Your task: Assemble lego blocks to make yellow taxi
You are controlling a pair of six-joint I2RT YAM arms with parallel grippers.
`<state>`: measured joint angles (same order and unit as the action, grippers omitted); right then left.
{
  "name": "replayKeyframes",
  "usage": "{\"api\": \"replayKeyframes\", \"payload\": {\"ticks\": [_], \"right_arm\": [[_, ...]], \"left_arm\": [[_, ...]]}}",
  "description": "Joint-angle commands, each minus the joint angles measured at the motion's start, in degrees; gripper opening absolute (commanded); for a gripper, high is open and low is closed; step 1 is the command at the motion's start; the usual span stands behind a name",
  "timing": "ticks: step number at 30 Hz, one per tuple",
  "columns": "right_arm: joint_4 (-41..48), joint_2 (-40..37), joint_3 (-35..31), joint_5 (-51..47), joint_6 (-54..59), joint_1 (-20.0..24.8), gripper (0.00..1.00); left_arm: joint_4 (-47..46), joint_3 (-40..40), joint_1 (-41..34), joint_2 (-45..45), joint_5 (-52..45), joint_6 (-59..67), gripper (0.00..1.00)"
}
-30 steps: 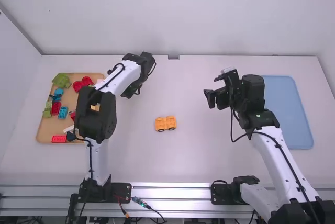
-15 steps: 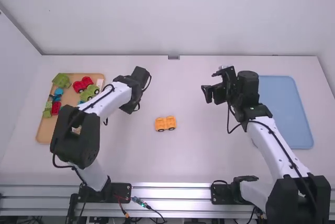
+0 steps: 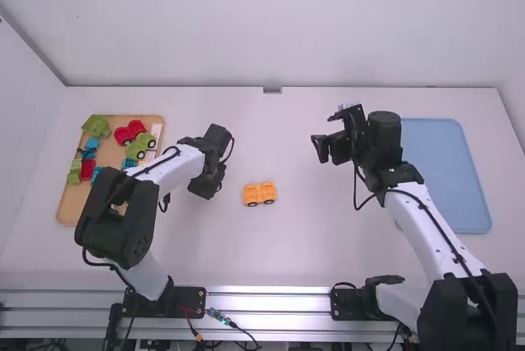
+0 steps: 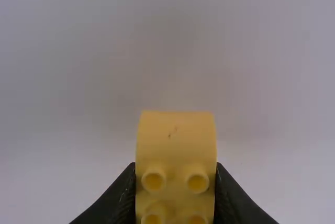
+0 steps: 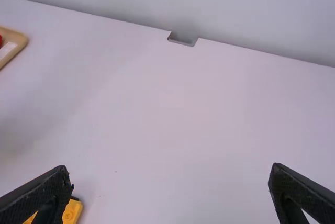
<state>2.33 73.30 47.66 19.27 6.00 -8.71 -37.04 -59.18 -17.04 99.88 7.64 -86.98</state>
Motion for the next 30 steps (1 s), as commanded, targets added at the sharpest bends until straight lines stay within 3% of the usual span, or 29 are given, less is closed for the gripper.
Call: {"api": "replayKeyframes", "payload": {"ticks": [1,10,16,17,18,23,27,30], "right_arm": [[-0.22,0.28,1.79,0.37,-0.2,-1.22,0.99],[-0.37,0.28,1.79,0.37,-0.22,-2.16,0.99],[-0.17,0.28,1.77,0.39,-0.22,-2.16,0.99],[-0.2,0.28,1.77,0.42,-0.22,-2.19,0.99],[-0.17,0.28,1.79,0.39,-0.22,-2.27,0.99],[-0.17,0.28,1.79,0.39,-0.24,-2.23,0.99],[-0.17,0.28,1.77,0.39,-0.26,-2.23,0.99],[-0.17,0.28,1.77,0.44,-0.26,-2.21,0.99]], "left_arm": [[-0.37,0.76,-0.11,-0.83,-3.37,-0.67,0.02],[13.14,9.11,-0.66,-0.83,-8.22,-0.8,0.02],[15.04,10.19,-0.24,-0.83,-8.2,-0.39,0.04],[15.06,10.08,-0.35,-0.83,-8.33,0.31,0.06],[15.06,9.84,-0.66,-0.83,-8.5,1.69,0.19],[15.08,9.18,-0.24,-0.83,-8.7,4.27,0.52],[15.06,9.2,-0.59,-0.83,-8.48,4.25,0.66],[15.26,9.2,-0.55,-0.83,-8.46,4.36,0.69]]}}
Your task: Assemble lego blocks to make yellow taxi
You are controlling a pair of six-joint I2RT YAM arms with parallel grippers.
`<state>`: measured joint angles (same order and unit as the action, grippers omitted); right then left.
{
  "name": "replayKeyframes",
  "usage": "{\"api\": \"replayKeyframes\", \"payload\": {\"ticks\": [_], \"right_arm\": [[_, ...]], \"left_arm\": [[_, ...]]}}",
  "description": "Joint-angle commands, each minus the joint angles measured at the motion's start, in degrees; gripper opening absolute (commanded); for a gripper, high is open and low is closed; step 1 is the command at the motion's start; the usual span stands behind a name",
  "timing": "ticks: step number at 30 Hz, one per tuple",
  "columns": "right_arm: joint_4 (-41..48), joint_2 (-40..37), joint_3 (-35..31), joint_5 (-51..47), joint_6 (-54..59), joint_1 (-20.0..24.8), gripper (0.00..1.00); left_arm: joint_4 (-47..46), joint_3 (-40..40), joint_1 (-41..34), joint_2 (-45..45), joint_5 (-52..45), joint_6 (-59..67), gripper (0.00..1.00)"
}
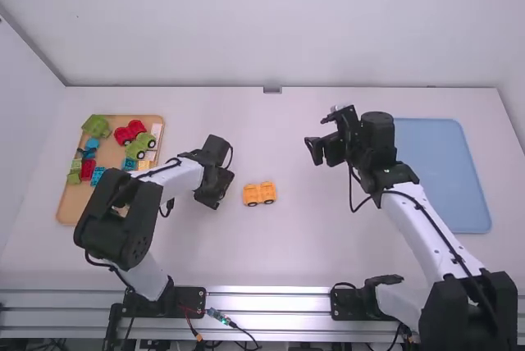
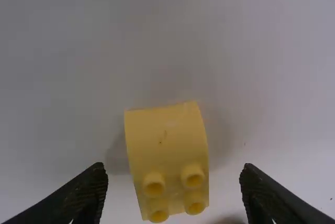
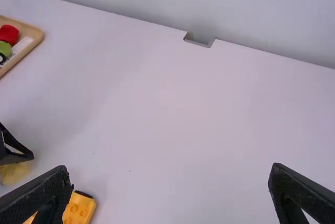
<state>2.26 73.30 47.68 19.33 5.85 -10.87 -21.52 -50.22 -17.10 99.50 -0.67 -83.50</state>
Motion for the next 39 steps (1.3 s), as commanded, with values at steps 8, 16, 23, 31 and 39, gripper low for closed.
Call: {"api": "replayKeyframes", "payload": {"ticks": [8,16,23,31,39], "right_arm": [[0.09,0.28,1.75,0.31,-0.07,-0.07,0.99],[0.79,0.28,1.75,0.31,0.63,-0.07,0.99],[3.32,0.3,1.73,0.37,4.68,0.0,0.99],[-3.43,2.56,-5.18,17.03,22.18,0.07,0.99],[-13.81,10.29,-8.66,24.06,24.65,0.0,0.99]], "left_arm": [[-7.02,-5.01,-0.48,-0.53,-1.09,5.06,0.7],[-29.53,-23.08,0.02,-0.53,6.16,13.1,0.99],[-25.27,-31.71,0.46,-0.59,6.38,48.66,0.99],[-15.06,-26.62,0.35,-2.89,15.93,63.15,0.99],[-0.15,-13.14,0.94,-12.72,-7.06,103.74,0.99]]}}
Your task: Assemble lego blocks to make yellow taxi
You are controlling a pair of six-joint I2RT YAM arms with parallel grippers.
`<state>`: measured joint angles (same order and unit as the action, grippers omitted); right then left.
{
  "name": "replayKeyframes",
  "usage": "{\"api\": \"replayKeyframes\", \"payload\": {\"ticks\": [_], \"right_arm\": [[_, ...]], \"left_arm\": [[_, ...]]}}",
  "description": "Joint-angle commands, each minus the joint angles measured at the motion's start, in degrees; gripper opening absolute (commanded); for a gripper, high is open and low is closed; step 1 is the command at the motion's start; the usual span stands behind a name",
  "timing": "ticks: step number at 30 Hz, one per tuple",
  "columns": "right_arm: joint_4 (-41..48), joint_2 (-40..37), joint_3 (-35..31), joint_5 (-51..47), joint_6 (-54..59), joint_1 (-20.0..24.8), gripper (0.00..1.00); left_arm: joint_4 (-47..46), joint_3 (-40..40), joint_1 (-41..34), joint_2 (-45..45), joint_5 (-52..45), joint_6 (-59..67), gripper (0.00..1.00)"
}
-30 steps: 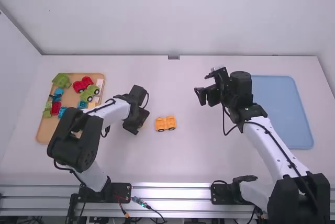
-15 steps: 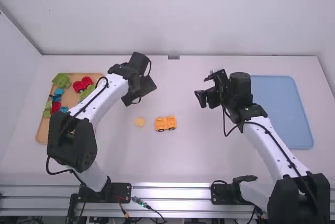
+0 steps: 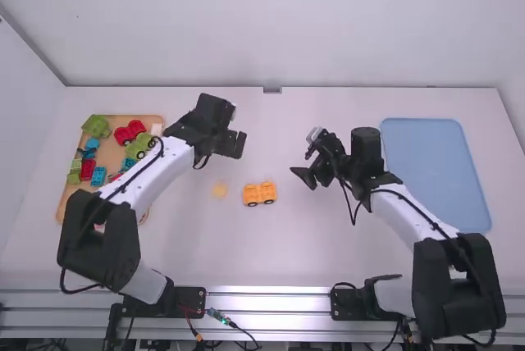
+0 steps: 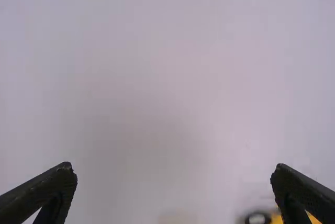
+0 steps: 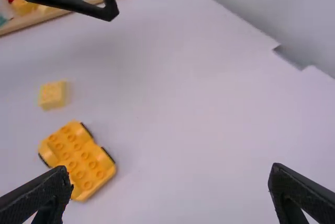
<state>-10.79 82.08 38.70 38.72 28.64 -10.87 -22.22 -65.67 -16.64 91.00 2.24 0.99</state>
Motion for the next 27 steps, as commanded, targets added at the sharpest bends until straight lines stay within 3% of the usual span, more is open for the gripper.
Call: {"api": "replayKeyframes", "payload": {"ticks": [1,6,9,13,17,21,27], "right_arm": [[-0.72,2.77,0.87,5.55,1.9,0.0,0.99],[2.45,9.09,3.96,11.8,9.81,-0.02,0.99],[3.26,12.24,5.68,9.18,11.04,-0.11,0.99],[0.85,14.18,6.49,5.97,11.06,0.0,0.99],[0.46,14.36,6.29,9.64,10.56,-0.02,0.99],[2.75,14.49,6.29,11.06,20.39,-2.38,0.99],[4.7,15.89,6.29,11.37,31.19,-8.61,0.99]], "left_arm": [[1.7,4.02,1.09,-5.82,-12.57,21.97,0.99],[2.75,9.97,3.54,-12.22,-19.54,34.54,0.99],[6.51,13.49,3.63,-15.17,-14.03,40.81,0.99],[7.85,16.92,2.78,-17.05,-7.87,38.37,0.99],[9.46,19.26,3.28,-17.69,-4.59,37.62,0.99],[7.54,20.96,5.11,-17.66,-17.14,56.51,0.99],[6.45,23.17,14.32,-16.44,-37.68,77.23,0.99]]}}
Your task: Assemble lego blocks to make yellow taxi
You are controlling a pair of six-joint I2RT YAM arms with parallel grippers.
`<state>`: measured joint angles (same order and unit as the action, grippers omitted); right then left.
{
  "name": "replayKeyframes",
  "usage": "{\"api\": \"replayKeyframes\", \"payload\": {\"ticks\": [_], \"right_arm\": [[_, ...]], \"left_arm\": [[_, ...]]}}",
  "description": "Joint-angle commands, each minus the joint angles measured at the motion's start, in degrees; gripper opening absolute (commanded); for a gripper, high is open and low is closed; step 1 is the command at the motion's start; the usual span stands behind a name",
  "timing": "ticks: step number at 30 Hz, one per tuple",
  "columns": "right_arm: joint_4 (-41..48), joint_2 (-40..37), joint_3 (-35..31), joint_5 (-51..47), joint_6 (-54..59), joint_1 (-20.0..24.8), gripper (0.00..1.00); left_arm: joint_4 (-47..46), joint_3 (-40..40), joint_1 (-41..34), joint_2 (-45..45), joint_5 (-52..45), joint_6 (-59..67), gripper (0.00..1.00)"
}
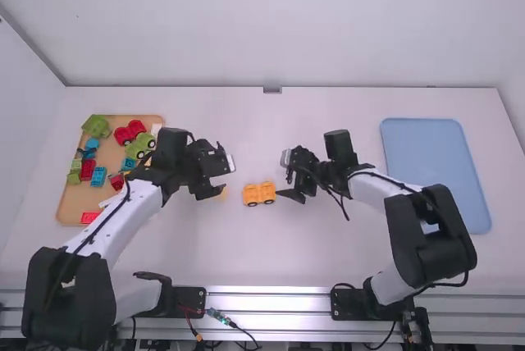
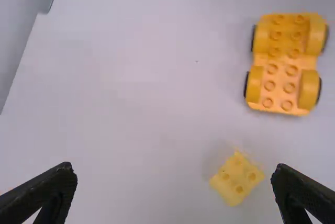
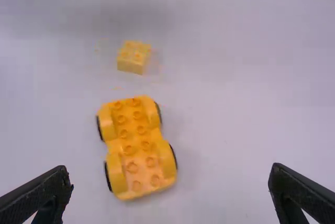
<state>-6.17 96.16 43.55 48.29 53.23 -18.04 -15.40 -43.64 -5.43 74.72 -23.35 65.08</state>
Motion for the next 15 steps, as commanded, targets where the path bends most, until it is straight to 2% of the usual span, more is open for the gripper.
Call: {"api": "replayKeyframes", "payload": {"ticks": [1,5,8,12,15], "right_arm": [[-0.7,2.51,1.44,1.99,7.17,-1.97,0.99],[-4.04,6.67,1.44,4.61,7.15,-2.58,0.98],[-6.12,9.59,1.44,8.76,8.68,-2.21,0.99],[-10.86,14.32,1.44,17.42,9.18,-0.24,0.99],[-12.96,16.87,1.51,18.64,9.07,0.17,0.99]], "left_arm": [[-0.79,1.18,5.07,0.32,-15.56,15.46,0.99],[-0.92,1.16,12.46,5.0,-28.74,19.81,0.99],[-1.36,1.16,14.71,8.48,-33.53,22.98,0.99],[0.31,1.16,14.27,14.07,-34.6,23.77,0.99],[1.7,1.16,13.29,16.8,-34.05,23.83,0.99]]}}
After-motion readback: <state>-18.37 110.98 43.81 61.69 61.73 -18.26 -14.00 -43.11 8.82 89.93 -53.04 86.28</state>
